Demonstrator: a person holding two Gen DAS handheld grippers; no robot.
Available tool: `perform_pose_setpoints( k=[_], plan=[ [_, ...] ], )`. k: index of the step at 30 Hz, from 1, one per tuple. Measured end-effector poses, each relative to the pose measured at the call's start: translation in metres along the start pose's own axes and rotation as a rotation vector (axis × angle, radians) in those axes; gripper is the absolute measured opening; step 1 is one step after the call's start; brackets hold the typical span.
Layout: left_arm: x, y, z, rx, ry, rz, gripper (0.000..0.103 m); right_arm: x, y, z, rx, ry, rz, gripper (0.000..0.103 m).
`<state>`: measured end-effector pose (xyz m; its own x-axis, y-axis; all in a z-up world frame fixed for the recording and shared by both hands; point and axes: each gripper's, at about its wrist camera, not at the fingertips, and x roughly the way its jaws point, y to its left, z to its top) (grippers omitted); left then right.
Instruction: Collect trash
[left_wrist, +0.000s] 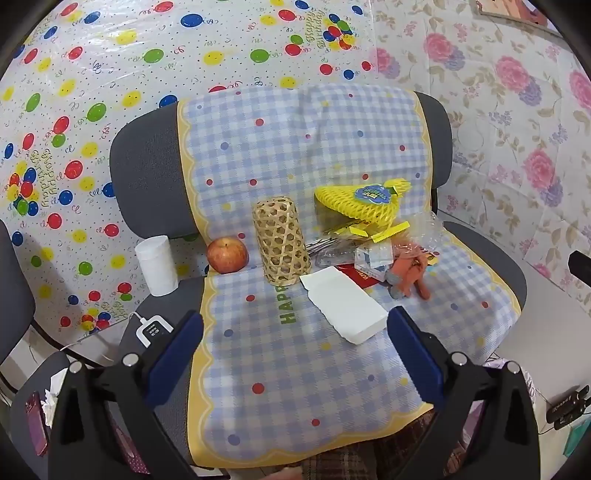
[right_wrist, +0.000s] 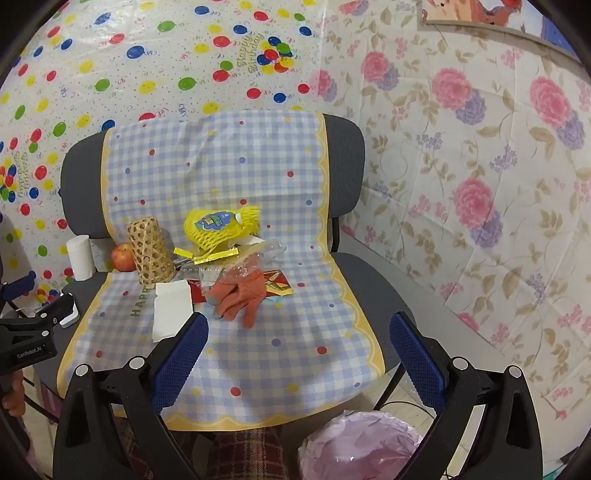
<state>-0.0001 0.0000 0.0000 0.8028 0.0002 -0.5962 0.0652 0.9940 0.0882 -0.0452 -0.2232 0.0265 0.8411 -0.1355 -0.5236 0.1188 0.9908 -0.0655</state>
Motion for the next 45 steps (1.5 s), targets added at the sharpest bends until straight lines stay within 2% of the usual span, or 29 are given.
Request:
perform_pose_setpoints(
  k=[45],
  plan=[
    [0.0003,-0.0003,0.0001,0.005,0.010,0.003,0.097,0.0061,0.0066,-0.0036,0.012,0.012,0.015,0.097]
  ],
)
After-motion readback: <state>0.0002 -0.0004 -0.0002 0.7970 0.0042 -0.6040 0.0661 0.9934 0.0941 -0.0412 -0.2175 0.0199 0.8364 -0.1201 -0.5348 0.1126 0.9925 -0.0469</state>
